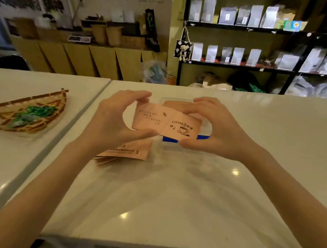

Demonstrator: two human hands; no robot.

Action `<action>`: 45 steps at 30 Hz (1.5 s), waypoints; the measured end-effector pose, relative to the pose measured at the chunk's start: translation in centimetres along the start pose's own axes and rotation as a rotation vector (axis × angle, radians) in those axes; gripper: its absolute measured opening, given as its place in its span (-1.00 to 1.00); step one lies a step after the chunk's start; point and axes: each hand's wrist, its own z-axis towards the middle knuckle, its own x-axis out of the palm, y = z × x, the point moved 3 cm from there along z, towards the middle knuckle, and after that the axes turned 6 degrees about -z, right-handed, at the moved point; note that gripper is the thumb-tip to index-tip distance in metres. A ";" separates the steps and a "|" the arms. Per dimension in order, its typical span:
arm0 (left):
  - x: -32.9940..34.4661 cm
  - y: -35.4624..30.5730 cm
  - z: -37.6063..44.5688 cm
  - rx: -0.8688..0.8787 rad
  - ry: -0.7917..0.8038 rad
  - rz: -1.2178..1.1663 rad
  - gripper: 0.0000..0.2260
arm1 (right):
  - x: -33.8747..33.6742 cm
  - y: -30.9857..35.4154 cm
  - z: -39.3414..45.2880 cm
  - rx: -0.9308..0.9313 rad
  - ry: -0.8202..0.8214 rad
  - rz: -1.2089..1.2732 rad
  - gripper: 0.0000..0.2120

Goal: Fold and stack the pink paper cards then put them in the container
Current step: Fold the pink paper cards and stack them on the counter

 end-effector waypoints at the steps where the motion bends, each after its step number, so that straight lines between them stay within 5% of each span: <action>1: -0.7 0.6 -0.4 -0.039 -0.008 0.007 -0.31 | 0.5 0.6 0.8 -0.020 0.015 0.014 -0.44; 15: -4.0 7.2 -6.3 -0.357 0.020 0.101 -0.38 | 8.1 5.4 6.9 -0.185 0.391 -0.051 -0.42; 27: -3.9 8.3 -5.7 -0.488 0.199 0.077 -0.38 | 8.6 4.1 9.5 -0.070 0.681 -0.009 -0.46; 34: -3.4 10.7 -3.6 -0.689 0.767 -0.012 -0.49 | 9.6 5.1 12.3 -0.059 0.972 -0.052 -0.40; 38: -3.1 11.4 -3.1 -0.754 0.832 -0.024 -0.45 | 10.6 5.4 12.7 -0.070 1.093 -0.145 -0.37; 45: -2.3 11.6 -2.7 -0.781 0.846 -0.035 -0.42 | 11.6 5.9 12.3 -0.049 1.077 -0.160 -0.45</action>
